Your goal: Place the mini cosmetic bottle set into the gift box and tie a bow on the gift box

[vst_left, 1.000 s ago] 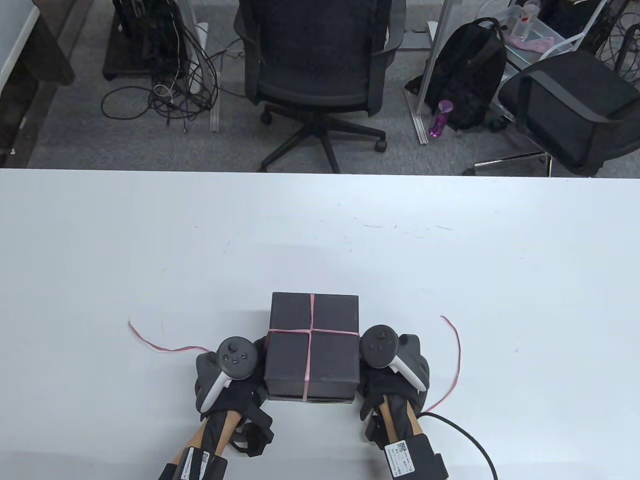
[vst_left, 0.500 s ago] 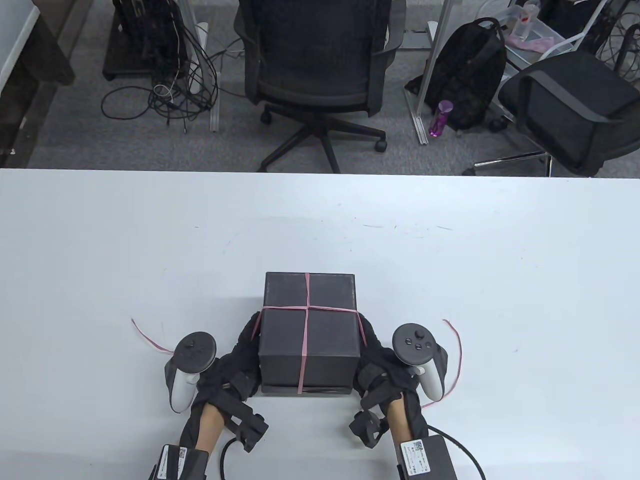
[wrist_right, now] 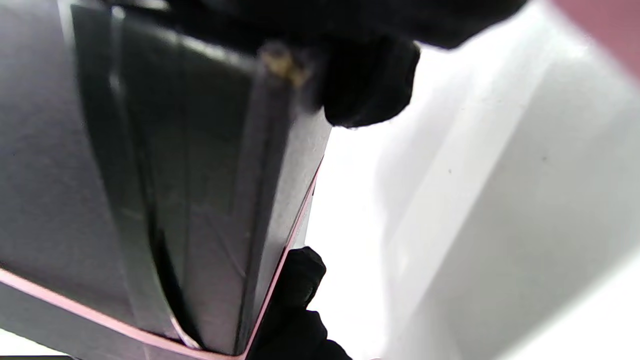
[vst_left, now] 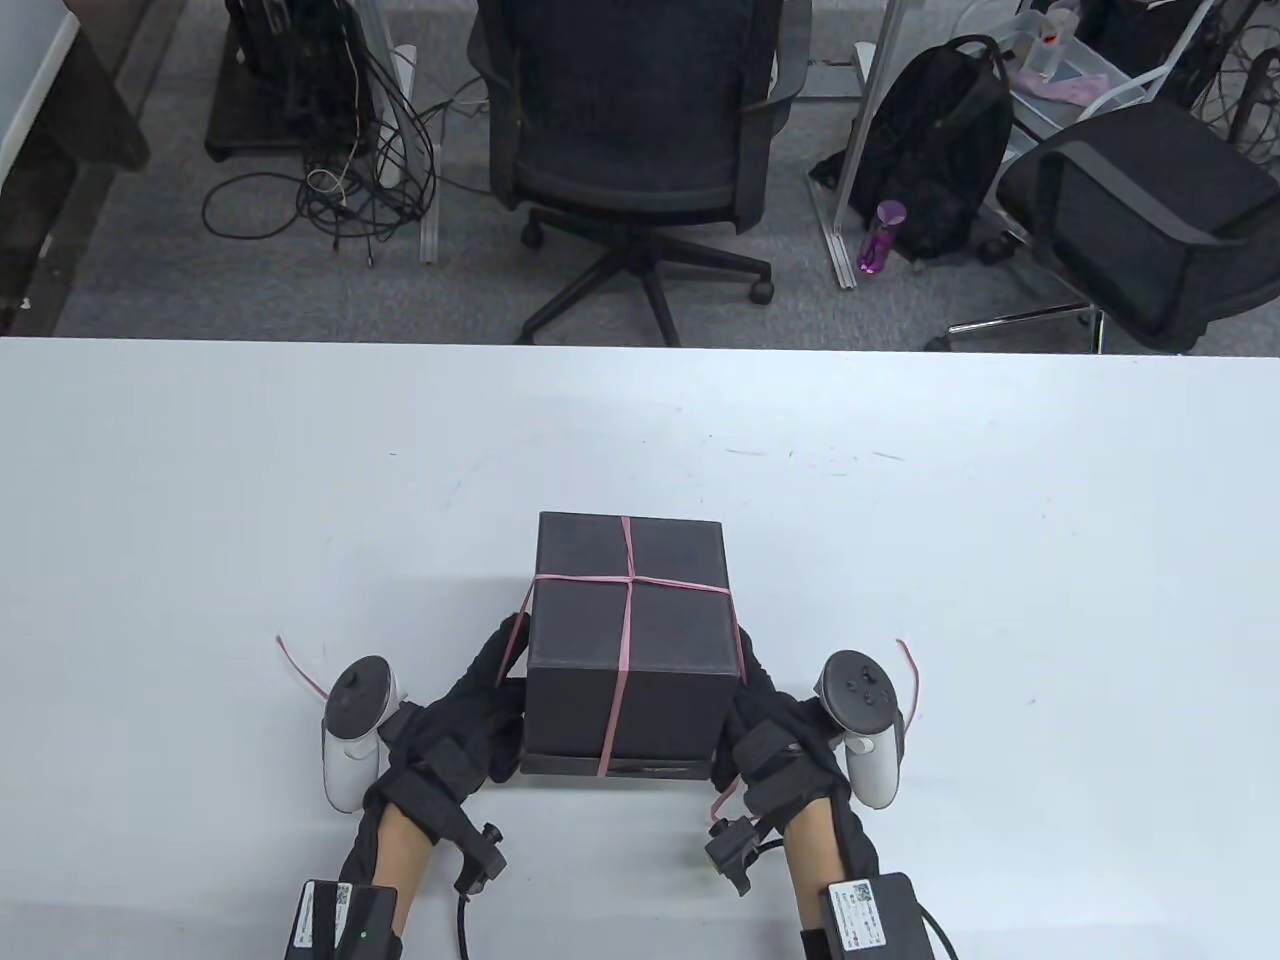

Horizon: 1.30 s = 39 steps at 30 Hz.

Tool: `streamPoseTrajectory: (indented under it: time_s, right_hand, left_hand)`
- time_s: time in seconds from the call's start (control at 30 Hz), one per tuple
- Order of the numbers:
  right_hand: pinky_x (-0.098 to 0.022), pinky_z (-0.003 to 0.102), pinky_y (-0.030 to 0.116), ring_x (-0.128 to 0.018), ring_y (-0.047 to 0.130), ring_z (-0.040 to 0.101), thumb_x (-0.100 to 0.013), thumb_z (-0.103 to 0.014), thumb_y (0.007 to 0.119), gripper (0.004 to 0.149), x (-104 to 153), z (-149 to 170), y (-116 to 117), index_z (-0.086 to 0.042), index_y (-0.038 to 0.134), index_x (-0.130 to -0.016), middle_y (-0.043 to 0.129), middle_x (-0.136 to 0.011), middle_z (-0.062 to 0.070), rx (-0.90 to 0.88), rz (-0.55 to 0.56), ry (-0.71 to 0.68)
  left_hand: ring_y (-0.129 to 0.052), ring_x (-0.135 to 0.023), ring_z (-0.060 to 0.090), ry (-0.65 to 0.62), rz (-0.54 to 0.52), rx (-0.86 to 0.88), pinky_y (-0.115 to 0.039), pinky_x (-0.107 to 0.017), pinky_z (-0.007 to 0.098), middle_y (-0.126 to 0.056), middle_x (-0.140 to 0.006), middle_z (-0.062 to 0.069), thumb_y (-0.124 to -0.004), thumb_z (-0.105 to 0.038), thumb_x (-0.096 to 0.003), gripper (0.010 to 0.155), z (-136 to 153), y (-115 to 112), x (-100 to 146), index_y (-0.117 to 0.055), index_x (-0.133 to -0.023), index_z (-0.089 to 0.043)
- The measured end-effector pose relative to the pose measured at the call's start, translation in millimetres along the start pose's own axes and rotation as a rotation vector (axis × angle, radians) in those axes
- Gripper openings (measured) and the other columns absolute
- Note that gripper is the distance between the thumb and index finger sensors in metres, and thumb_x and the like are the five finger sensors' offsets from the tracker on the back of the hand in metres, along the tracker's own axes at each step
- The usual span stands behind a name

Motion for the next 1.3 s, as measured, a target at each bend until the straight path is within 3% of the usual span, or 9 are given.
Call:
streamPoseTrajectory:
  time_s: [0.1,0.23,0.57,0.9,1.13,1.3]
  right_hand:
    - [-0.011,0.02,0.086,-0.014,0.084,-0.002,-0.066,-0.031,0.045,0.056,1,-3,2,-0.017,0.025,-0.116,0.089,-0.059,0.028,-0.031,-0.009,-0.012]
    - [-0.011,0.02,0.086,-0.014,0.084,-0.002,-0.066,-0.031,0.045,0.056,2,-7,2,-0.015,0.025,-0.116,0.09,-0.059,0.027,0.002,0.01,-0.043]
    - [-0.012,0.022,0.085,-0.015,0.085,0.001,-0.064,-0.015,0.054,0.061,-1,-13,3,0.003,0.02,-0.112,0.087,-0.068,0.035,-0.051,-0.131,-0.139]
    - [-0.016,0.027,0.085,-0.017,0.088,0.007,-0.056,-0.005,0.068,0.075,-1,-27,8,0.004,0.014,-0.107,0.078,-0.092,0.032,0.247,-0.199,-0.178]
    - [-0.016,0.025,0.086,-0.016,0.09,0.007,-0.051,-0.007,0.074,0.08,1,-36,16,0.005,0.018,-0.107,0.082,-0.091,0.02,0.521,-0.083,-0.244]
    - [-0.015,0.024,0.086,-0.014,0.09,0.005,-0.048,-0.018,0.083,0.09,7,-46,23,0.006,0.02,-0.107,0.089,-0.084,0.01,0.787,0.061,-0.323]
  left_hand:
    - [-0.088,-0.024,0.004,-0.016,0.051,-0.155,-0.085,-0.023,0.027,-0.081,-0.1,-0.005,-0.07,-0.02,-0.0591,0.074,-6,-4,-2,-0.021,-0.108,-0.048]
    - [-0.089,-0.025,0.003,-0.042,0.006,-0.335,-0.086,-0.024,0.026,-0.075,-0.104,-0.009,-0.072,-0.023,-0.0578,0.086,-11,-17,-3,-0.001,-0.103,-0.044]
    - [-0.088,-0.026,0.003,-0.033,-0.023,-0.274,-0.085,-0.024,0.026,-0.072,-0.106,-0.004,-0.068,-0.027,-0.0598,0.082,-9,-17,-2,-0.002,-0.106,-0.038]
    - [-0.088,-0.025,0.004,-0.036,-0.047,-0.257,-0.085,-0.024,0.026,-0.072,-0.106,-0.003,-0.067,-0.025,-0.06,0.079,-11,-14,-1,-0.005,-0.108,-0.037]
    - [-0.088,-0.025,0.004,-0.04,-0.063,-0.24,-0.085,-0.024,0.026,-0.073,-0.106,-0.002,-0.066,-0.025,-0.0602,0.078,-12,-10,0,-0.006,-0.109,-0.036]
    - [-0.088,-0.025,0.004,-0.046,-0.077,-0.279,-0.085,-0.024,0.027,-0.073,-0.105,-0.002,-0.066,-0.025,-0.0601,0.078,-15,-11,1,-0.006,-0.108,-0.035]
Point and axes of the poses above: the tracker on the back of each hand, its own z axis roughly to the little-finger side, its own x axis roughly from the fingertips to the wrist, y = z × x, the point moved 3 cm from there along -x, roughly from the wrist to the fingertips
